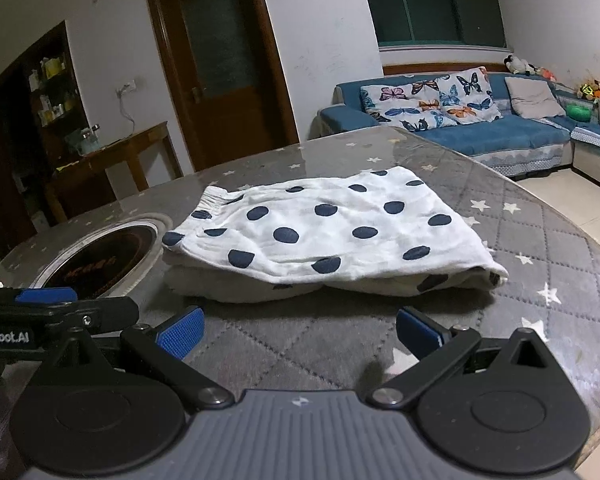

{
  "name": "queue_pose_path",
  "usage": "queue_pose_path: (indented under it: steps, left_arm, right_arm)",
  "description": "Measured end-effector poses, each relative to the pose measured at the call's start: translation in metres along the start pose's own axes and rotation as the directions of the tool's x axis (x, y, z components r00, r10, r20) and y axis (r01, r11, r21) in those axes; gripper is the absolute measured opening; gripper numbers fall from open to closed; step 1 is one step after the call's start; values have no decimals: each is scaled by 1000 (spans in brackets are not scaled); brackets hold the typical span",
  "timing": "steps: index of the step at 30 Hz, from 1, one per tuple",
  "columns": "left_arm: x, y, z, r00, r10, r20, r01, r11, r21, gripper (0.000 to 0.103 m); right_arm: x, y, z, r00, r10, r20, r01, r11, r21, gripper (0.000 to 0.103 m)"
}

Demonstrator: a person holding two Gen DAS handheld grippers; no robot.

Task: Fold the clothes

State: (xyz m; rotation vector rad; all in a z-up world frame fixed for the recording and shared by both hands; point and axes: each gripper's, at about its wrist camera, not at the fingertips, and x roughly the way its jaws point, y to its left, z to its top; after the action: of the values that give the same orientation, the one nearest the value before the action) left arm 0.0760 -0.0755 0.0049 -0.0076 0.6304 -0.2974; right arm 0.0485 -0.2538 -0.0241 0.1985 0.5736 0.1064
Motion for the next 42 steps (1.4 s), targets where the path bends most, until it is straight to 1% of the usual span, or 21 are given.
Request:
queue_pose_path:
  steps: [3,11,15,33,42]
  left_arm:
    - [-4,-4,-2,1000,-1,4,1,1000,11,103]
    - [-7,-5,-7,1000,4,-4,-4,1000,6,103]
    - [-8,-5,-9,1000,6,-7,-6,1000,6,103]
    - [-8,-8,-18,1000,8,-27,-7,1000,27,103]
    - [-10,-8,-19,1000,6,-22,-6,1000,25,103]
  right_arm:
    - [0,1,-2,1000,0,-9,0,1000,-18,103]
    - [-3,4,-7,999,-49,-8,49,997,-52,103]
    - [-3,4,-9,998,-59,-13,58,997,-54,103]
    - [-5,5,-11,997,-77,-12,76,995,-71,103]
    - [-6,7,-11,997,-82,-9,81,993,-83,103]
